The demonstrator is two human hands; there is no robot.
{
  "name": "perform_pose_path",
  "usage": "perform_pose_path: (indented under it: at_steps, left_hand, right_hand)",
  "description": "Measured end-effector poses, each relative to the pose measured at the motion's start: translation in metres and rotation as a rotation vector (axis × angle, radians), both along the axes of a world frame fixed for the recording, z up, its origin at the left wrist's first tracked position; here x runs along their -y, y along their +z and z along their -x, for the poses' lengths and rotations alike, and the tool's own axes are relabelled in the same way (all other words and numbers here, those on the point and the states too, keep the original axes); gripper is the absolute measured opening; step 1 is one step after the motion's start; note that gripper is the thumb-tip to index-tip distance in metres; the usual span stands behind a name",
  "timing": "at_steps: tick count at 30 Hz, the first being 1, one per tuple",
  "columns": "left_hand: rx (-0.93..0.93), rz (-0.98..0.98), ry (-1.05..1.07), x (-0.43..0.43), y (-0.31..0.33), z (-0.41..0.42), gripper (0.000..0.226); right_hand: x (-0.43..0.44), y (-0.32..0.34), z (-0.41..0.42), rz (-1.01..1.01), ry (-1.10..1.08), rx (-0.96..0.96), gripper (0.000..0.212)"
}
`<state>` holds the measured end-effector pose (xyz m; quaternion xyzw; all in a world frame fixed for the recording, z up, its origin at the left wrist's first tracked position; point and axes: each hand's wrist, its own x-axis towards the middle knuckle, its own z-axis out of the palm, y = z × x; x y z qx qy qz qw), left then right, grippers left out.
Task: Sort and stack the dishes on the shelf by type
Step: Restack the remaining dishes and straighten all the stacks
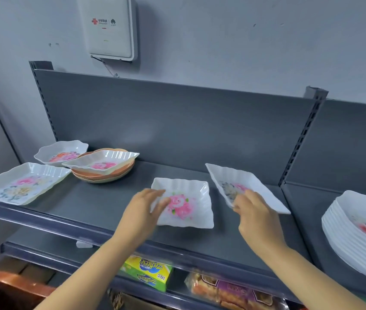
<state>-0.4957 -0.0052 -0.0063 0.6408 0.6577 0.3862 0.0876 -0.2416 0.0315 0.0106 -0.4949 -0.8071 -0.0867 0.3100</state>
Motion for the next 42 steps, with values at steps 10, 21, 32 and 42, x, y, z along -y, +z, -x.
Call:
perform_pose_path:
  at_steps: [10, 21, 32, 42]
  left_hand:
    - [0.214, 0.204, 0.153, -0.001, 0.001, 0.048, 0.023]
    - [0.366, 0.405, 0.021, -0.018, -0.011, 0.048, 0.050]
    - [0.365, 0.449, 0.017, -0.027, -0.012, 0.038, 0.043]
    - [0.194, 0.414, 0.011, -0.030, -0.017, 0.037, 0.024]
  right_hand:
    - [0.027, -0.011, 0.104, -0.072, 0.339, 0.178, 0.050]
    - [0.016, -0.018, 0.125, 0.273, 0.448, 0.128, 0.016]
    - [-0.022, -0.015, 0.045, 0.817, -0.152, -0.555, 0.022]
    - [-0.013, -0.031, 0.058, 0.948, -0.123, -0.590, 0.030]
